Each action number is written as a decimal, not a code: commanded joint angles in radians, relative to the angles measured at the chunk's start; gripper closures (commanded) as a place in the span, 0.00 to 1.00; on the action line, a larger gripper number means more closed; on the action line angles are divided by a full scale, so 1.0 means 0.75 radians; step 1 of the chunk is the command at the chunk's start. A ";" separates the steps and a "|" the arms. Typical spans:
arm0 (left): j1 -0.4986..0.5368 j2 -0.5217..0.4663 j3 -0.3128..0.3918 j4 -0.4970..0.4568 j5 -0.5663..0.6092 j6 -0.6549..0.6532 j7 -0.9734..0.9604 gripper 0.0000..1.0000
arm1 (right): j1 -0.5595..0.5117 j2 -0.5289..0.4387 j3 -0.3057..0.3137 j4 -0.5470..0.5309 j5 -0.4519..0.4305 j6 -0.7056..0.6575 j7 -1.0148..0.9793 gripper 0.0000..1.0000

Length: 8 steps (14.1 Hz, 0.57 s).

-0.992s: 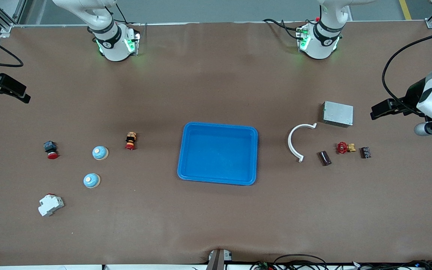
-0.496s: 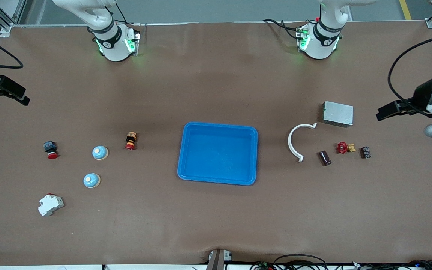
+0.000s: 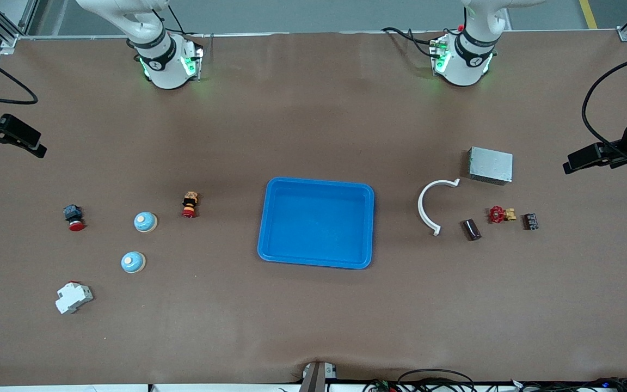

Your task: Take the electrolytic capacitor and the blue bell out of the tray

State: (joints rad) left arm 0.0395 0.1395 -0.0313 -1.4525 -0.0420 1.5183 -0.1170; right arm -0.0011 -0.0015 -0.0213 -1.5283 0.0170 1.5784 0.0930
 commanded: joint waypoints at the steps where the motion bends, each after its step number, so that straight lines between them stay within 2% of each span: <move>1: -0.001 -0.063 0.009 -0.094 -0.018 0.043 0.021 0.00 | -0.003 -0.031 0.004 -0.030 -0.004 0.010 0.007 0.00; 8: 0.001 -0.039 0.009 -0.076 -0.005 0.035 0.027 0.00 | 0.001 -0.033 0.004 -0.030 -0.004 0.008 0.017 0.00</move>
State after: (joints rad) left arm 0.0401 0.1231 -0.0306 -1.4941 -0.0420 1.5323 -0.1163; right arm -0.0011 -0.0015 -0.0212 -1.5290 0.0170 1.5784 0.0930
